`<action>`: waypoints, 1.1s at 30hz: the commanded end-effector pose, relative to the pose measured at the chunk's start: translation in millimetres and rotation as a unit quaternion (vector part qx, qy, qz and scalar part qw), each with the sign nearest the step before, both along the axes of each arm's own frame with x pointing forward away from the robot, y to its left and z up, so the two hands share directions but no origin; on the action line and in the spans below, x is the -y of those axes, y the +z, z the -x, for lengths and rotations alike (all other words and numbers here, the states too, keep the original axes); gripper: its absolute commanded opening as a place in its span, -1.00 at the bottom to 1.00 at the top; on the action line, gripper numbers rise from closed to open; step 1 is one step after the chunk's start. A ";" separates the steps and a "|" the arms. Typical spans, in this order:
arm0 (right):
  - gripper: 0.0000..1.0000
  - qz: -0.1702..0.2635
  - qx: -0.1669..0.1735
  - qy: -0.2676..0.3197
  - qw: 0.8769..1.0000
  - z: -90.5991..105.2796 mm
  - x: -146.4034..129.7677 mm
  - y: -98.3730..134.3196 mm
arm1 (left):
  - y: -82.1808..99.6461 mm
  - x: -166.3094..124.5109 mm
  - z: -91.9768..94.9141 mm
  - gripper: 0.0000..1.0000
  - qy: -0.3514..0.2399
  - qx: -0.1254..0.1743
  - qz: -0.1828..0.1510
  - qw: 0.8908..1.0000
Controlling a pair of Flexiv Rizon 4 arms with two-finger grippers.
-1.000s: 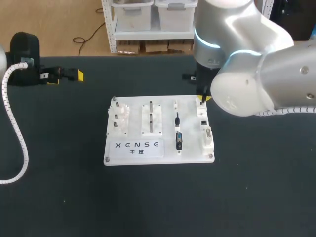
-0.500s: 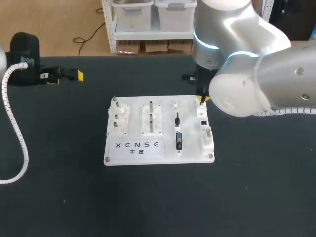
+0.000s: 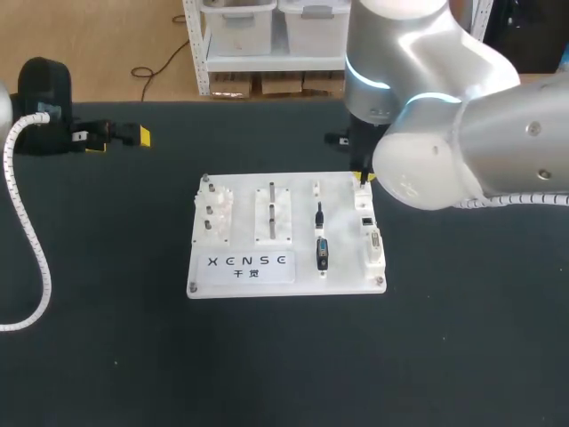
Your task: Insert the USB connector, Ethernet cable, and multi-pin plug into their matching sockets one by one.
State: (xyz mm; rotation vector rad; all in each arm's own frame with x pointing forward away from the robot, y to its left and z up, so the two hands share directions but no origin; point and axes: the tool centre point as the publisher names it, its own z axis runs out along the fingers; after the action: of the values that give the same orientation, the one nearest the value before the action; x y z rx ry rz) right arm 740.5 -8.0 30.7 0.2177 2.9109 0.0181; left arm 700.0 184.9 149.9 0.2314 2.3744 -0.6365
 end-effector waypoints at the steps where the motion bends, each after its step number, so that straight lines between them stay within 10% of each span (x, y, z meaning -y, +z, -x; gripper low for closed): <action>1: -1.00 0.000 0.001 0.000 1.000 -0.5 -2.0 -2.9 | 0.0 0.0 0.0 1.00 0.000 0.000 0.000 1.000; 33: -1.00 0.009 -0.002 0.004 1.000 -1.6 3.3 -6.4 | 0.0 0.0 0.0 1.00 0.000 0.000 0.000 1.000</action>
State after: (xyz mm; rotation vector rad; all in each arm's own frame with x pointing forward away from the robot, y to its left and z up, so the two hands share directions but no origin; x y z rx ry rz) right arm 742.0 -10.8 29.5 0.2057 2.9173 -0.0070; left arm 700.0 184.9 149.9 0.2314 2.3744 -0.6365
